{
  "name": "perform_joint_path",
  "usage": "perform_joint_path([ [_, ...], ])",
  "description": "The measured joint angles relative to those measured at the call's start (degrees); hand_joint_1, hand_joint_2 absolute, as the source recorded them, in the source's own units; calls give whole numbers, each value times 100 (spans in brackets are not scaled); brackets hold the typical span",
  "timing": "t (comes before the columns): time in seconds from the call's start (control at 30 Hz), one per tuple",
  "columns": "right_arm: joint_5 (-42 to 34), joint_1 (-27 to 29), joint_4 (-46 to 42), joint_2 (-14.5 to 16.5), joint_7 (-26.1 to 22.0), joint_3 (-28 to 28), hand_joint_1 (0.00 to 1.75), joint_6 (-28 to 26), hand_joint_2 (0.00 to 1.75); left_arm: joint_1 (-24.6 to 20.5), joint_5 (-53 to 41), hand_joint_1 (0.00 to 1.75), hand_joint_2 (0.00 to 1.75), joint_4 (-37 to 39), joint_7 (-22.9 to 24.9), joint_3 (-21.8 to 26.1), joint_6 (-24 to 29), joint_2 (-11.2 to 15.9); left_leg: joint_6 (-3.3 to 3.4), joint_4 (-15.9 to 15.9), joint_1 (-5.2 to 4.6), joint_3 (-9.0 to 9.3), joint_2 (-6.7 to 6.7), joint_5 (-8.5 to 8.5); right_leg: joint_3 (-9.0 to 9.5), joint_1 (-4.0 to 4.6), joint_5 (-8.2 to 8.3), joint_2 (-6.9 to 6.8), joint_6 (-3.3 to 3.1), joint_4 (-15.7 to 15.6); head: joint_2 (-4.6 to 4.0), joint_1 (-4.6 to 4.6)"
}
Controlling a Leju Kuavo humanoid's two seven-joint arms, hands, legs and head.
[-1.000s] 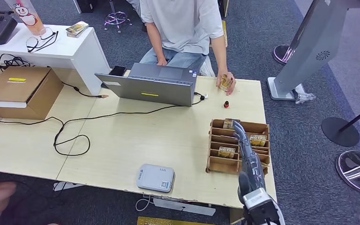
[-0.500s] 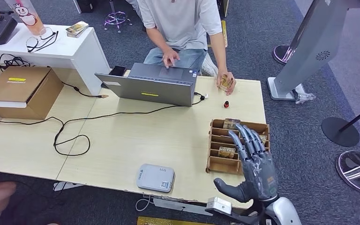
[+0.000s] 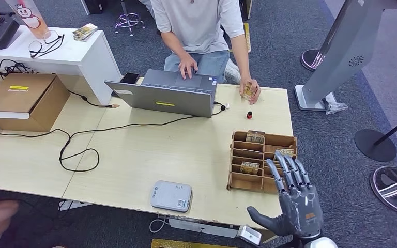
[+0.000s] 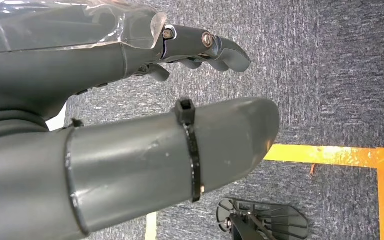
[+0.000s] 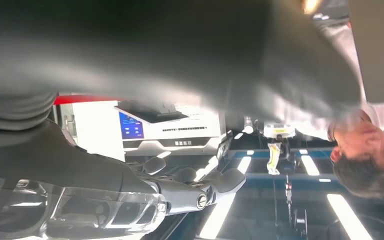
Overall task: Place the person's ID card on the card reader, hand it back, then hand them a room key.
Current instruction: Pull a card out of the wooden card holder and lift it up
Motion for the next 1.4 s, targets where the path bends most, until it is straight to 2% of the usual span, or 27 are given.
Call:
perform_joint_path([
  [0.43, 249, 122, 204, -32, 375, -7, 0, 319, 175, -1, -94, 0, 0, -1, -20, 22, -61, -19, 0, 0, 0, 0, 1, 0, 1, 0, 0, 1, 0, 0, 0, 0],
  [0.9, 412, -102, 379, -76, 577, -5, 0, 1157, 175, -1, -146, 0, 0, 0, -14, 23, -98, -19, 0, 0, 0, 0, 0, 0, 1, 0, 0, 1, 0, 0, 0, -1],
  [1.4, 573, -243, 410, -76, 934, -163, 0, 1716, 175, -2, -140, 0, 0, 1, -14, 35, -108, -19, 0, 0, 0, 0, 0, 0, 1, 0, 0, 0, 0, 0, 0, -1],
])
